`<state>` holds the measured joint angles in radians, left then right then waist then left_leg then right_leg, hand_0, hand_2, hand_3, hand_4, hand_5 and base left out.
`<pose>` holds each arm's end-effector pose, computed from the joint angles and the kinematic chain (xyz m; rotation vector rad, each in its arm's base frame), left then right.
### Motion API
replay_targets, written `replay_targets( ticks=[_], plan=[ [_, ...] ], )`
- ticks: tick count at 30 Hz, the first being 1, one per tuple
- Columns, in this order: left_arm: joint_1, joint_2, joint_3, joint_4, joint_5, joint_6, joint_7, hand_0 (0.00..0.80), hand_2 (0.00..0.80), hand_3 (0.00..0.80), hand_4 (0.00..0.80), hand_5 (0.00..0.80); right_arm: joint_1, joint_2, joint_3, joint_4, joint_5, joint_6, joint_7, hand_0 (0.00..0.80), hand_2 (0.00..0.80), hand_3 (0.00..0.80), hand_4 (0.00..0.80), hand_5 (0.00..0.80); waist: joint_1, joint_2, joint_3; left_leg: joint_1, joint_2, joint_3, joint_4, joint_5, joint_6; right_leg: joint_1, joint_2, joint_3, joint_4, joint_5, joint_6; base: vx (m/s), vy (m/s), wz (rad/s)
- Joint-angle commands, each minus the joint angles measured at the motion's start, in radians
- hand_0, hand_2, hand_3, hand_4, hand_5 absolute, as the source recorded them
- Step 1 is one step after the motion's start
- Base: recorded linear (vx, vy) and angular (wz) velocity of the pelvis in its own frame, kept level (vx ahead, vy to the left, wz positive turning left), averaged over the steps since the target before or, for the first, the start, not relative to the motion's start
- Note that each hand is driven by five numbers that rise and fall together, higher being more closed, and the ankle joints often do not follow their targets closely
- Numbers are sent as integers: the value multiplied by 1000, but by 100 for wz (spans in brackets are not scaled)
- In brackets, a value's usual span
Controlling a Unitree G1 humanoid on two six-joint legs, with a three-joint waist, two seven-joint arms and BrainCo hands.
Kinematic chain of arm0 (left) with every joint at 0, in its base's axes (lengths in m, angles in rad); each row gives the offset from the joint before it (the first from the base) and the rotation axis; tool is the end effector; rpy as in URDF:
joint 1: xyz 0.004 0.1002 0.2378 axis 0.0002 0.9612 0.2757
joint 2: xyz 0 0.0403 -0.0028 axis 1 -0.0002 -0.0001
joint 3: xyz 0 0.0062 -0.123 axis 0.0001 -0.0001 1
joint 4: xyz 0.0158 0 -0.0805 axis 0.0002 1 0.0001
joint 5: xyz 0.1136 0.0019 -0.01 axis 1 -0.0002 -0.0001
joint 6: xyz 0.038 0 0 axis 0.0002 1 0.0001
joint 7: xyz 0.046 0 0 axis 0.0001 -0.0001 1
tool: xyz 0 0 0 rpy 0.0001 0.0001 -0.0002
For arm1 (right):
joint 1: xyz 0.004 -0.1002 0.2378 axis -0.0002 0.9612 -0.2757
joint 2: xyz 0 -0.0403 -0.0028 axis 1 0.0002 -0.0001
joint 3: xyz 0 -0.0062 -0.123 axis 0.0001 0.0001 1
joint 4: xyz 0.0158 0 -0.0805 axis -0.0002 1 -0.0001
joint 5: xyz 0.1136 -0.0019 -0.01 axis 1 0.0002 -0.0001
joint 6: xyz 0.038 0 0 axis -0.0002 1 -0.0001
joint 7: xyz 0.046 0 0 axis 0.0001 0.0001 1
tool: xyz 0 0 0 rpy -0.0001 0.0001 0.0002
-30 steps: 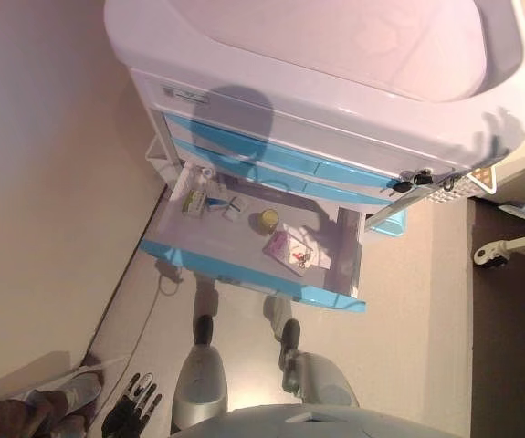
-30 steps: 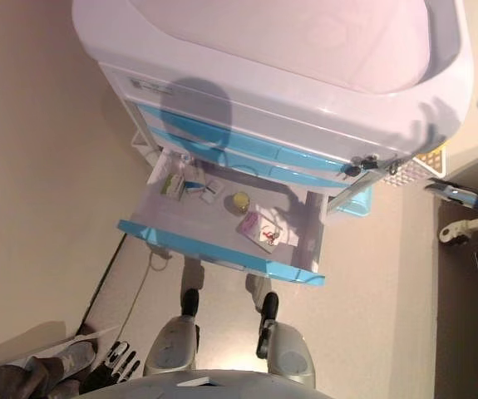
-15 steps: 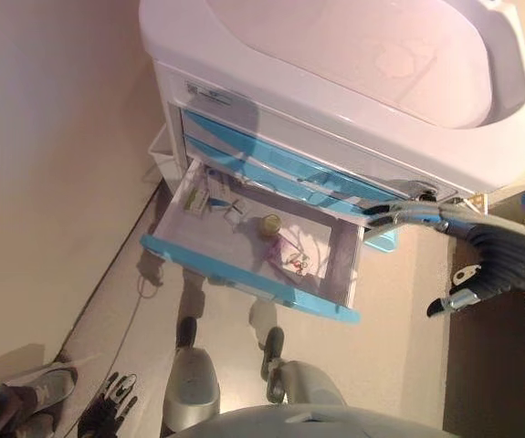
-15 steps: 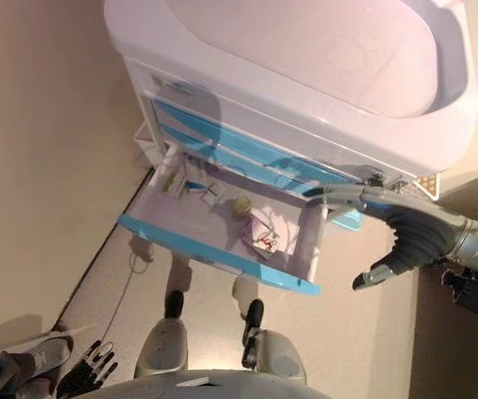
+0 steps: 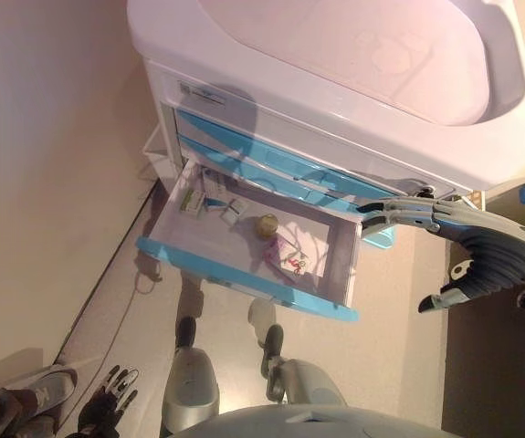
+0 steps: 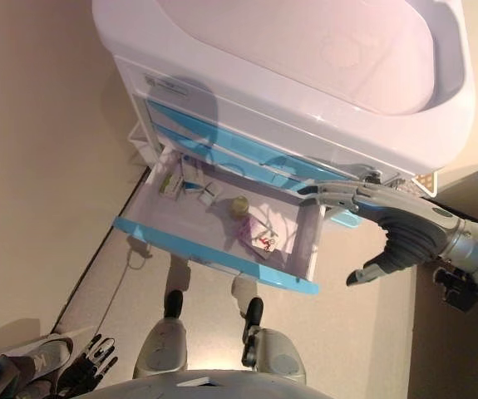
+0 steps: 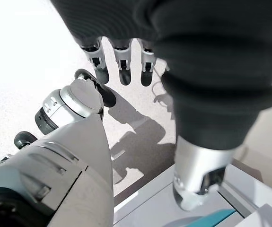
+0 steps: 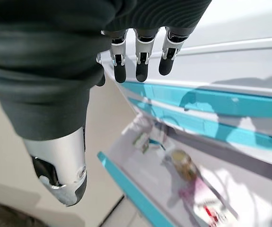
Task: Open the drawer and pick up the medicine
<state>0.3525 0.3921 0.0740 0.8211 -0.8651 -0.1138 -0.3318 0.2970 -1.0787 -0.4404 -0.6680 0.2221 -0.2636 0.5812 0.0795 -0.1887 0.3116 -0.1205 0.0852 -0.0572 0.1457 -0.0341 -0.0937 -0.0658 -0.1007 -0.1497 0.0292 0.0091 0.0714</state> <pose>0.0149 0.3039 -0.1085 -0.4964 0.7405 0.4324 0.1448 -0.2625 0.2274 -1.1483 -0.4610 0.7612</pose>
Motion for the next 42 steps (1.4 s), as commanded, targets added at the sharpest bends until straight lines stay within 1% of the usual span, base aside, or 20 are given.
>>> replay_targets(
  ticks=[1, 5, 10, 13, 16, 17, 25, 28, 29, 38, 42],
  plan=[
    [5, 3, -3, -13, 6, -16, 24, 0, 0, 0, 0, 0, -84, 32, 57, -9, -43, -30, -76, 0, 0, 0, 0, 0, 27, 8, 13, -20, -27, 26, -27, 15, 60, 15, -20, 9, 35, 37, 55, -19, 40, 3],
    [2, -13, -19, -31, 17, -17, 41, 0, 0, 0, 0, 0, -147, 70, 156, -16, -132, -11, -123, 0, 0, 0, 0, 0, 43, 22, 24, -23, -32, 18, -29, 20, 61, 13, -27, 2, 38, 36, 54, -22, 55, 5],
    [-23, -18, -43, -33, 23, -13, 47, 0, 0, 0, 0, 0, -258, 124, 314, 4, -248, 5, -164, 0, 0, 0, 0, 0, 66, 38, 41, -37, -42, 3, -24, 26, 63, 6, -37, -8, 49, 33, 52, -24, 43, 9],
    [-39, -18, -58, -32, 21, -12, 54, 0, 0, 0, 0, 0, -332, 139, 399, 20, -301, 30, -185, 0, 0, 0, 0, 0, 78, 42, 52, -43, -46, -5, -19, 26, 64, 6, -40, -15, 52, 33, 51, -19, 20, 11],
    [-54, -13, -78, -39, 19, -6, 63, 0, 0, 0, 0, 0, -417, 160, 505, 51, -427, 42, -238, 0, 0, 0, 0, 0, 98, 53, 62, -48, -51, -17, -14, 29, 65, 5, -45, -24, 58, 32, 50, -9, 28, 5],
    [-56, -13, -79, -41, 20, -4, 65, 0, 0, 0, 0, 0, -431, 163, 521, 59, -446, 43, -245, 0, 0, 0, 0, 0, 100, 53, 63, -48, -52, -19, -14, 29, 65, 6, -45, -25, 58, 32, 50, -5, 22, 4],
    [-97, -3, -119, -32, 28, 2, 69, 0, 0, 0, 0, 0, -623, 186, 738, 140, -586, 115, -287, 0, 0, 0, 0, 0, 142, 68, 83, -63, -62, -40, -6, 33, 68, 6, -53, -45, 62, 31, 48, -10, 10, 6],
    [-104, 1, -130, -40, 31, 6, 72, 0, 0, 0, 0, 0, -674, 193, 787, 169, -610, 136, -302, 0, 0, 0, 0, 0, 154, 71, 86, -67, -65, -47, -3, 33, 69, 6, -55, -50, 63, 30, 48, 6, 4, 4],
    [-106, 3, -133, -41, 30, 6, 71, 0, 0, 0, 0, 0, -688, 195, 804, 183, -629, 134, -312, 0, 0, 0, 0, 0, 158, 72, 88, -69, -65, -50, -1, 33, 69, 5, -55, -52, 65, 30, 48, -1, -5, 7],
    [-116, 16, -153, -43, 31, 13, 71, 0, 0, 0, 0, 0, -760, 214, 945, 315, -716, 192, -364, 0, 0, 0, 0, 0, 186, 81, 96, -81, -74, -66, 2, 36, 71, 4, -61, -68, 62, 33, 50, 3, -5, 9],
    [-122, 21, -156, -44, 31, 17, 65, 0, 0, 0, 0, 0, -776, 219, 990, 391, -747, 241, -378, 0, 0, 0, 0, 0, 193, 88, 99, -85, -77, -72, 0, 38, 73, 1, -63, -73, 62, 34, 50, -3, 0, 1]
  ],
)
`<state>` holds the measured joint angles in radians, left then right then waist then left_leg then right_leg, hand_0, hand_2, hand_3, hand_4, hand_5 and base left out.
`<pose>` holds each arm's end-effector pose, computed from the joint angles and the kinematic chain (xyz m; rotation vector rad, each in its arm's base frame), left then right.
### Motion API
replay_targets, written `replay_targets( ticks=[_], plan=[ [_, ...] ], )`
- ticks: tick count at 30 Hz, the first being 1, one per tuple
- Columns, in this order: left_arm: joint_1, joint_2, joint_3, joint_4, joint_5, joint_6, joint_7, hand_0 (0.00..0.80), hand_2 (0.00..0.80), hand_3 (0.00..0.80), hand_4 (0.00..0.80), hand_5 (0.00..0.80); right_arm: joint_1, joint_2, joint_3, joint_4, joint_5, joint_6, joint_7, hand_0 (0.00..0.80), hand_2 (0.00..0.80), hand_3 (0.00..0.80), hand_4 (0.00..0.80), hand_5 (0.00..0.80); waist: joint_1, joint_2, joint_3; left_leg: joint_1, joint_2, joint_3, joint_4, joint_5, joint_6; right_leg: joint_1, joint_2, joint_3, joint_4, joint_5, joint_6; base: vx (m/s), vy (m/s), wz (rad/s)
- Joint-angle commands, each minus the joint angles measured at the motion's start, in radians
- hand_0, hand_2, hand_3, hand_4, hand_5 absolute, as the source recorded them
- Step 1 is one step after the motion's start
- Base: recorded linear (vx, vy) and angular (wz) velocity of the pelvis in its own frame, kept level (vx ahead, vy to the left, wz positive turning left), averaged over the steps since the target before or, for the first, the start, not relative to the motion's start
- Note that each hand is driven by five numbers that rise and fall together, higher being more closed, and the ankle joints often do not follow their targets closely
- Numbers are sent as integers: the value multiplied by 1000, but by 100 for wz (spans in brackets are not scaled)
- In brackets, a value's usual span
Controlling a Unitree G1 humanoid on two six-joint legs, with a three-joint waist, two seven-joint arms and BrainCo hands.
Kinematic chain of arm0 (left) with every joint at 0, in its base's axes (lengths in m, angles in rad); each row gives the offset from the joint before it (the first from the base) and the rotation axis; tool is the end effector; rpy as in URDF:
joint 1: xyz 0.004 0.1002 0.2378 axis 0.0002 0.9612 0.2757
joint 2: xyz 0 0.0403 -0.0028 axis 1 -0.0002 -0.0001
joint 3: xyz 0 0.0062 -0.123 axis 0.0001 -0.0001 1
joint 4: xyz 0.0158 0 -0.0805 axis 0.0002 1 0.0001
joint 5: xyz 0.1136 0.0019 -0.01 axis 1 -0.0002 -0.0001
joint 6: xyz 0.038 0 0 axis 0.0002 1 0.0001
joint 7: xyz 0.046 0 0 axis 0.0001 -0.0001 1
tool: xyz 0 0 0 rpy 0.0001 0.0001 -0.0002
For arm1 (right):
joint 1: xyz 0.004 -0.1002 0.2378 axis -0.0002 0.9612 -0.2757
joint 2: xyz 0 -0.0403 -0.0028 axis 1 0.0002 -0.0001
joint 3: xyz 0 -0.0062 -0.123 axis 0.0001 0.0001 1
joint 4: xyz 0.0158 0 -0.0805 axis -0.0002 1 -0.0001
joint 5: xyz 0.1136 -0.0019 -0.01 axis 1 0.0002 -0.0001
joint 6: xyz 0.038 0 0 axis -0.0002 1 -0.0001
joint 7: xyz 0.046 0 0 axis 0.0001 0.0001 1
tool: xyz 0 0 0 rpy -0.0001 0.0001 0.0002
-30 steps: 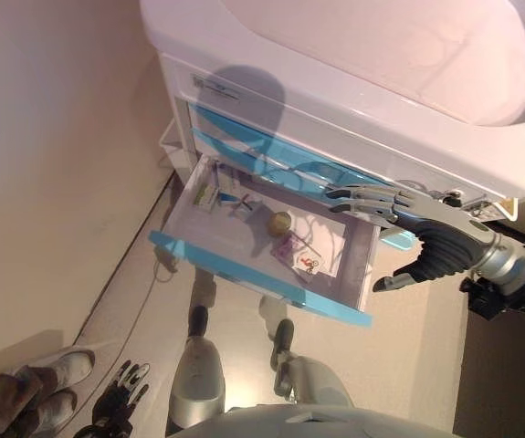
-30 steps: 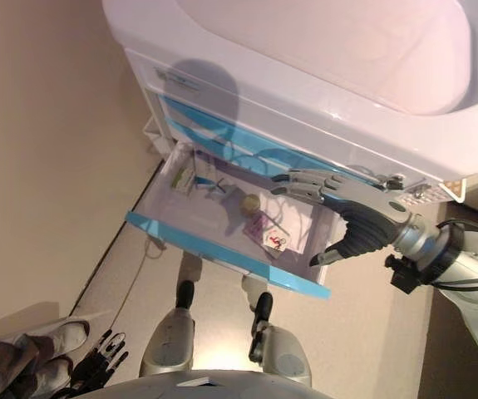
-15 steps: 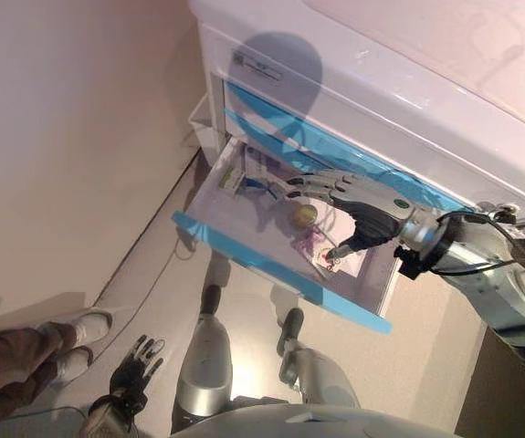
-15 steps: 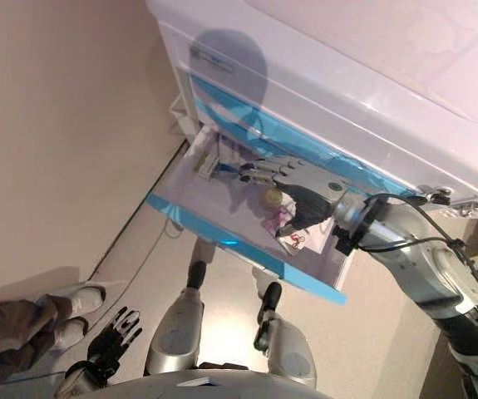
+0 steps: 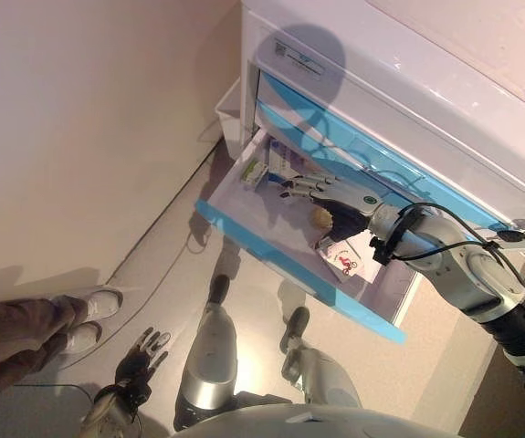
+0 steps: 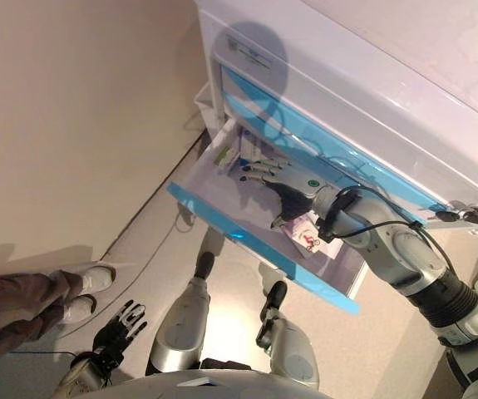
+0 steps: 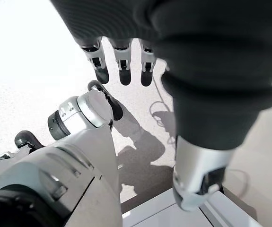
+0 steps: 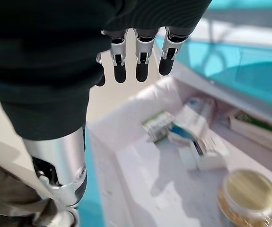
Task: Open the drawer and pick up the medicine
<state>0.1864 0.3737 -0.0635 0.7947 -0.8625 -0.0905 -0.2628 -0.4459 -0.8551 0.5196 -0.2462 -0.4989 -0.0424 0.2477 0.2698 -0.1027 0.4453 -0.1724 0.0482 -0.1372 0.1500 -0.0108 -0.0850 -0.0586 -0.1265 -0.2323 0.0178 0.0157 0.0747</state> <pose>0.0833 0.2757 -0.1102 -0.4881 0.7000 0.2755 0.2563 -0.1730 0.1493 -1.4402 -0.4614 0.6484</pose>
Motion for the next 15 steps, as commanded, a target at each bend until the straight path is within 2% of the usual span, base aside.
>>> replay_targets(
  ticks=[1, 7, 15],
  plan=[
    [43, 41, -20, -19, 26, -4, -4, 0, 0, 0, 0, 0, -34, -3, 38, -11, -33, 27, -51, 0, 0, 0, 0, 0, 4, 3, -33, -35, -40, 7, -4, 15, 65, -8, -37, 9, 73, 27, 47, -17, -3, 6],
    [43, 49, -17, -25, 17, 5, -12, 0, 0, 0, 0, 0, -22, -3, 63, 80, -30, 45, -83, 0, 0, 0, 0, 0, 5, 8, -26, -39, -43, 6, -5, 17, 68, -14, -40, 4, 75, 31, 46, -10, -1, 3],
    [48, 49, -19, -48, 12, 10, -11, 0, 0, 0, 0, 0, 37, -7, 42, 150, -40, 62, -144, 0, 0, 0, 0, 0, -5, 11, -25, -39, -41, 12, -11, 18, 72, -22, -42, 4, 76, 36, 50, 0, 0, 0]
  ],
)
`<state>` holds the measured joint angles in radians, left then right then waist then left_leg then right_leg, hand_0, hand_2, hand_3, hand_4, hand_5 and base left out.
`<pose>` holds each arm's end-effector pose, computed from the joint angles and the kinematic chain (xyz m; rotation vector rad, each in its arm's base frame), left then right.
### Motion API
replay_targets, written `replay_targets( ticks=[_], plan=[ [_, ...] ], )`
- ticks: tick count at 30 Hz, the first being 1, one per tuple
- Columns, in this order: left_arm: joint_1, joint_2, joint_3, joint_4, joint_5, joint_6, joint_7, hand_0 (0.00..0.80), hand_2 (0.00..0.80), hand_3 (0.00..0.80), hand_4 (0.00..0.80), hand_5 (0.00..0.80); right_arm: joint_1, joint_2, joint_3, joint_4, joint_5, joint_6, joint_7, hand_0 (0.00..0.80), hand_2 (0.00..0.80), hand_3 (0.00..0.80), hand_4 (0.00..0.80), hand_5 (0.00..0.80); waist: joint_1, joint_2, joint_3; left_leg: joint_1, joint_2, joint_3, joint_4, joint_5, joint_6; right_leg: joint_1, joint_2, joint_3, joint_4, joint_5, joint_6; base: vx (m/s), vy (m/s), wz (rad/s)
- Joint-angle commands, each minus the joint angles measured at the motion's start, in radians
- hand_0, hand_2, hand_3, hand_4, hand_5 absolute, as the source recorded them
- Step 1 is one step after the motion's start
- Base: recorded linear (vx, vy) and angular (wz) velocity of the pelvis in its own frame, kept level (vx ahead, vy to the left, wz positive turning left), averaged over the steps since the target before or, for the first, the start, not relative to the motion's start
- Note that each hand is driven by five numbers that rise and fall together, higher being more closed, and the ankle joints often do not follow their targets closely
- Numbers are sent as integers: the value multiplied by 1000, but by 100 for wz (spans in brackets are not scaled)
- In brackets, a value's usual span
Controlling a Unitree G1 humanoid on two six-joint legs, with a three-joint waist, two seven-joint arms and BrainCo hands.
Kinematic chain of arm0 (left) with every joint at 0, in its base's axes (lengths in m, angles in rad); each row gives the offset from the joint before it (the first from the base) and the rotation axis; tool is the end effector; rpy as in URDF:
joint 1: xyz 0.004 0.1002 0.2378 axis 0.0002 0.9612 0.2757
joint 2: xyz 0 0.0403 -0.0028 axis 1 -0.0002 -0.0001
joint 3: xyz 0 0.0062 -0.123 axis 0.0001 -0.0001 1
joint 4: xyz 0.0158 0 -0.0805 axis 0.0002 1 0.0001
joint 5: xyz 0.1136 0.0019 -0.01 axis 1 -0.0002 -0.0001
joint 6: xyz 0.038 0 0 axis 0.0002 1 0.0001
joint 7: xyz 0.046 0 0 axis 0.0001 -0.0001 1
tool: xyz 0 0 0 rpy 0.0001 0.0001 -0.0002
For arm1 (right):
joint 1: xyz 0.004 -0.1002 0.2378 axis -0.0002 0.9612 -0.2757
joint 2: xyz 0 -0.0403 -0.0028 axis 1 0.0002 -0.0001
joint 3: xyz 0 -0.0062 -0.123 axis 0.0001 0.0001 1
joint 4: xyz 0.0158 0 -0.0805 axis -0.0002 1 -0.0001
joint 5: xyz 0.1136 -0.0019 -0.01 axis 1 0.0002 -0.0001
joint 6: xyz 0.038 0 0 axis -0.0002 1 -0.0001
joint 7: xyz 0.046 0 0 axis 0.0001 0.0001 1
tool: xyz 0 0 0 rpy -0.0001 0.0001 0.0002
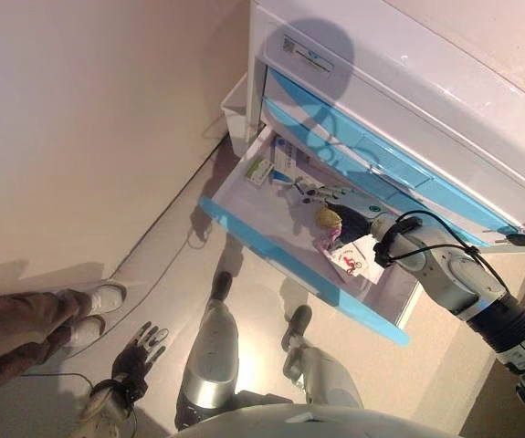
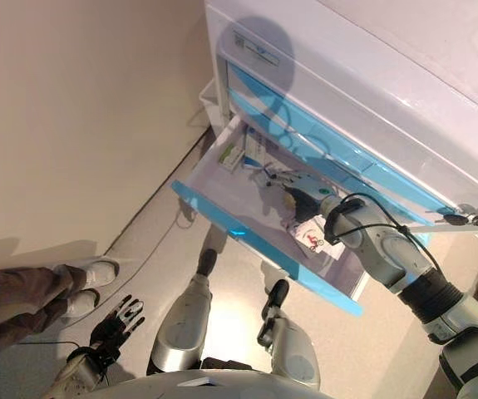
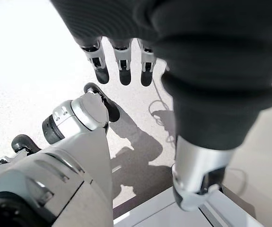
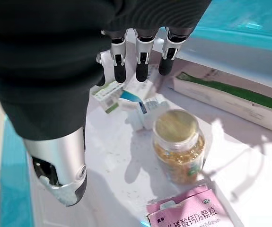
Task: Open the drawer and pick up the medicine
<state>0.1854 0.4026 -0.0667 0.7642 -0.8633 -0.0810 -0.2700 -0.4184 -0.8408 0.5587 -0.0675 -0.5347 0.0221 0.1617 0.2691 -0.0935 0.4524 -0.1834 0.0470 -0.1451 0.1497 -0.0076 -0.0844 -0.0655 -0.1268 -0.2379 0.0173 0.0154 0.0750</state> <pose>0.0887 0.2827 -0.1039 -0.4668 0.6810 0.2513 0.2682 -0.1941 0.1139 -1.4663 -0.2523 0.5436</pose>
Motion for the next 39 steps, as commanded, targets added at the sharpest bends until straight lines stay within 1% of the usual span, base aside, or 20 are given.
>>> replay_targets(
  ticks=[1, 12, 17, 23, 27, 39],
  plan=[
    [49, 21, -17, -20, 10, 2, -2, 0, 0, 0, 0, 0, 16, -21, -1, -25, -7, -6, -60, 0, 0, 0, 0, 0, -6, 3, -33, -27, -40, 20, -12, 15, 72, -16, -42, 10, 77, 36, 50, 0, 0, 0],
    [65, 15, -8, -35, 0, 11, 0, 0, 0, 0, 0, 0, 101, -28, -68, 17, 13, -21, -88, 0, 0, 0, 0, 0, -26, 8, -41, -20, -37, 32, -16, 13, 75, -21, -43, 17, 78, 38, 51, 0, 0, 0],
    [65, 16, -6, -41, 1, 17, 0, 0, 0, 0, 0, 0, 109, -12, -66, 67, 11, -15, -109, 0, 0, 0, 0, 0, -26, 12, -42, -17, -38, 32, -14, 12, 77, -21, -45, 18, 81, 37, 52, 0, 0, 0],
    [63, 14, -15, -43, 0, 20, -1, 0, 0, 0, 0, 0, 96, 17, -61, 145, 23, 11, -164, 0, 0, 0, 0, 0, -21, 22, -40, -18, -42, 28, -10, 12, 79, -20, -48, 14, 82, 36, 49, 0, 0, 0],
    [62, 15, -20, -41, -2, 19, -3, 0, 0, 0, 0, 0, 73, 33, -62, 176, 41, 10, -182, 0, 0, 0, 0, 0, -17, 25, -39, -17, -44, 25, -9, 11, 80, -17, -49, 12, 81, 36, 48, 0, 0, 0],
    [55, 16, -27, -46, -3, 30, 2, 0, 0, 0, 0, 0, -4, 71, -28, 238, 42, 19, -174, 0, 0, 0, 0, 0, 1, 34, -33, -19, -49, 12, -8, 15, 81, -16, -53, 3, 84, 34, 45, 0, 0, 0]
  ],
)
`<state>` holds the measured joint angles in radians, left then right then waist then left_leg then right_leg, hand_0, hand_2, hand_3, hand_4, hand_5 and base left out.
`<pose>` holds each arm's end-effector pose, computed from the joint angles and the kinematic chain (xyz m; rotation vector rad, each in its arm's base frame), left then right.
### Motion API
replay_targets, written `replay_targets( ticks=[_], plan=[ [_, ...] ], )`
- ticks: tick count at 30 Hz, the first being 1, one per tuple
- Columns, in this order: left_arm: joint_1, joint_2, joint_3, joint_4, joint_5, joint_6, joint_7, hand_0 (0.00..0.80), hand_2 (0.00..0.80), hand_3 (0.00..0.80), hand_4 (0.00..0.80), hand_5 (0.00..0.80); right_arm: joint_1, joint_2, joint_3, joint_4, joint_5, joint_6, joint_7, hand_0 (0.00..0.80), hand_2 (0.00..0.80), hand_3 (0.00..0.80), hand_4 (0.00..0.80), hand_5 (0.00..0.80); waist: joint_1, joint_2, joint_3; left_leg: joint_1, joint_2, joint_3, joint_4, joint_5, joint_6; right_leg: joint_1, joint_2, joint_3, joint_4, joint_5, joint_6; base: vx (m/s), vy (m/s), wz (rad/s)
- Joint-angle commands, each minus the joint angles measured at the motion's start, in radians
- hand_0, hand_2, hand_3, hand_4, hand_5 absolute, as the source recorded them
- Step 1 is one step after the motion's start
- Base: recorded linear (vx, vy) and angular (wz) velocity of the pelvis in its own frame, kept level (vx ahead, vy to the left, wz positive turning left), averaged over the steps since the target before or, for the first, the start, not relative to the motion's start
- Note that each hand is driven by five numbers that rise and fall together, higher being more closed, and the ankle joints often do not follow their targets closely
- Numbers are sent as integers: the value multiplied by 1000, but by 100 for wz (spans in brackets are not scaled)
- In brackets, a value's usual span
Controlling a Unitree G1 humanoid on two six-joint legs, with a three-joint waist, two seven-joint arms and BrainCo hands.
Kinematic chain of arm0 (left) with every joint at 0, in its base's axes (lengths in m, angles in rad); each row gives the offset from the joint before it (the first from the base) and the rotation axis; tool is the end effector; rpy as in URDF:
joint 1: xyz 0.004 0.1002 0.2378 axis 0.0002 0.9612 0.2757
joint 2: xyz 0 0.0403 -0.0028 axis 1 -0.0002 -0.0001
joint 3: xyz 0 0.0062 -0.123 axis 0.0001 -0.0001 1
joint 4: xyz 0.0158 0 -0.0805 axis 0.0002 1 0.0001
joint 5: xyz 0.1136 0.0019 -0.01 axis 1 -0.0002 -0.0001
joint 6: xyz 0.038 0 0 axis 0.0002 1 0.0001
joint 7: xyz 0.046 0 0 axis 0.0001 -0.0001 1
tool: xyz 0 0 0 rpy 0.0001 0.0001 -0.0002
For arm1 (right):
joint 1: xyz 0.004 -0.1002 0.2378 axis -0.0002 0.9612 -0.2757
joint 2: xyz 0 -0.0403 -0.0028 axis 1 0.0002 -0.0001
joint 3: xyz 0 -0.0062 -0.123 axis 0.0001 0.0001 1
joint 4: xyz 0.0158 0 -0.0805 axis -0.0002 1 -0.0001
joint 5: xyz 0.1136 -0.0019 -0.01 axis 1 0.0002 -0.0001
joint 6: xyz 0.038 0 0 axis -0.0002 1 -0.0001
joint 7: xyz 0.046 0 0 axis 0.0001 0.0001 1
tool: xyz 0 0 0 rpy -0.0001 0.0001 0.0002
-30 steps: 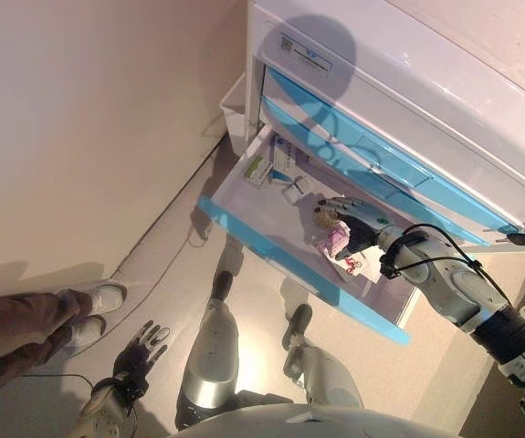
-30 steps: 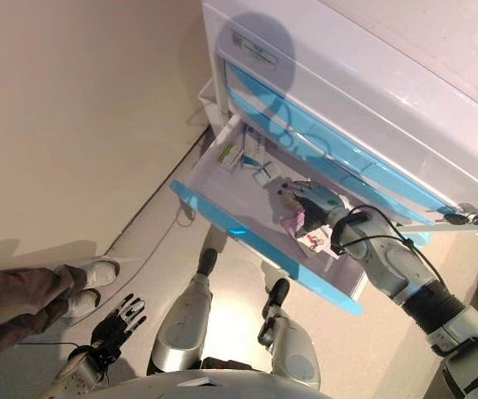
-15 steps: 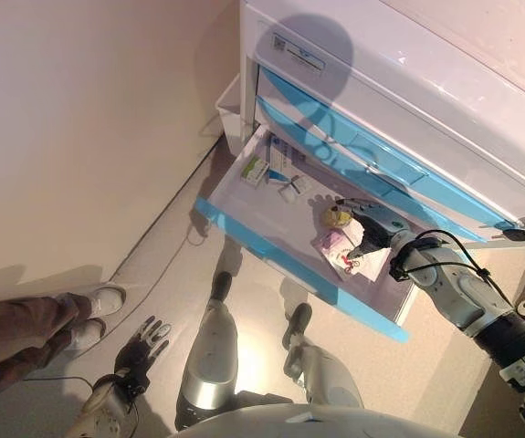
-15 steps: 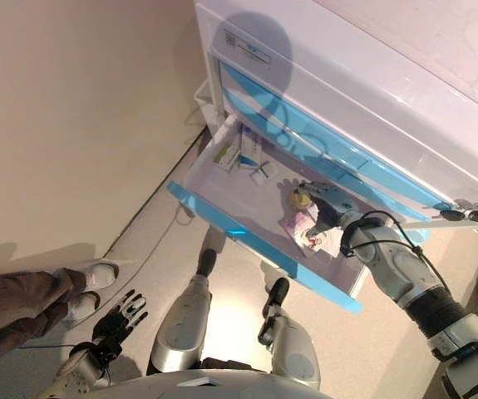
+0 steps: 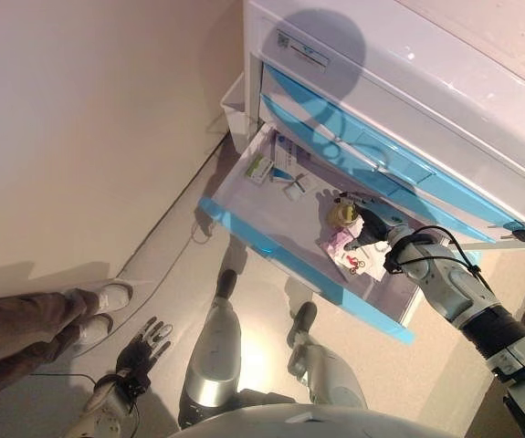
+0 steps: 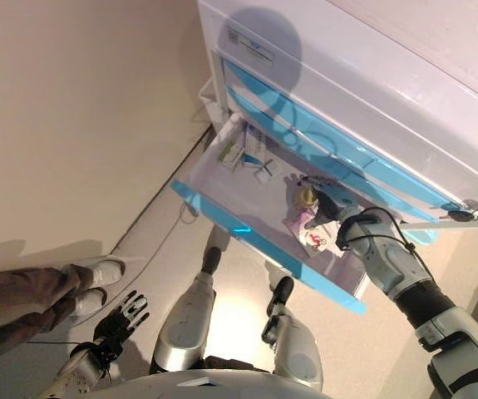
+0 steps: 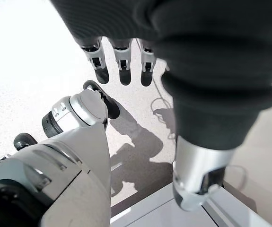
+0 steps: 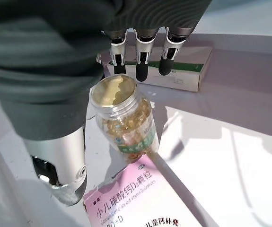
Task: Open the drawer and pick up the medicine
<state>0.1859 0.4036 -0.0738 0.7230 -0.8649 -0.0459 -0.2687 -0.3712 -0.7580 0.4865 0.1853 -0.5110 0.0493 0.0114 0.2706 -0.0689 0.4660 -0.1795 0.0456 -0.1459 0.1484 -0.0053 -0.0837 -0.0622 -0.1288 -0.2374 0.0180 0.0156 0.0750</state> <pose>0.0943 0.2789 -0.1013 -0.4809 0.6846 0.2182 0.2773 -0.2256 0.0743 -1.3726 -0.0583 0.3179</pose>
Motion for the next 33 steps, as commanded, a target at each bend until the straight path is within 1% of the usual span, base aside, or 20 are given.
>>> replay_targets(
  ticks=[1, 14, 23, 33],
  plan=[
    [55, 16, -17, -3, 1, -4, -3, 0, 0, 0, 0, 0, -61, -7, 49, -10, 18, -4, -21, 0, 0, 0, 0, 0, 3, 10, -46, -25, -48, 11, -5, 13, 80, -20, -51, 1, 85, 34, 46, 0, 0, 0],
    [52, 20, -15, 1, 5, -4, -5, 0, 0, 0, 0, 0, -106, 21, 72, 55, 27, 24, -9, 0, 0, 0, 0, 0, 16, 6, -44, -25, -50, 4, -1, 13, 82, -18, -53, -5, 88, 36, 48, 5, -2, 2],
    [51, 32, -18, -7, 6, 4, -4, 0, 0, 0, 0, 0, -125, 57, 96, 164, 19, 49, -40, 0, 0, 0, 0, 0, 27, 9, -35, -26, -51, -2, 3, 12, 84, -13, -54, -12, 87, 37, 46, 1, -1, 1],
    [49, 43, -13, -26, 5, 16, -1, 0, 0, 0, 0, 0, -124, 75, 96, 225, 21, 73, -64, 0, 0, 0, 0, 0, 29, 7, -27, -29, -50, -2, 3, 11, 85, -15, -53, -13, 85, 40, 47, 0, 0, 0]
  ],
)
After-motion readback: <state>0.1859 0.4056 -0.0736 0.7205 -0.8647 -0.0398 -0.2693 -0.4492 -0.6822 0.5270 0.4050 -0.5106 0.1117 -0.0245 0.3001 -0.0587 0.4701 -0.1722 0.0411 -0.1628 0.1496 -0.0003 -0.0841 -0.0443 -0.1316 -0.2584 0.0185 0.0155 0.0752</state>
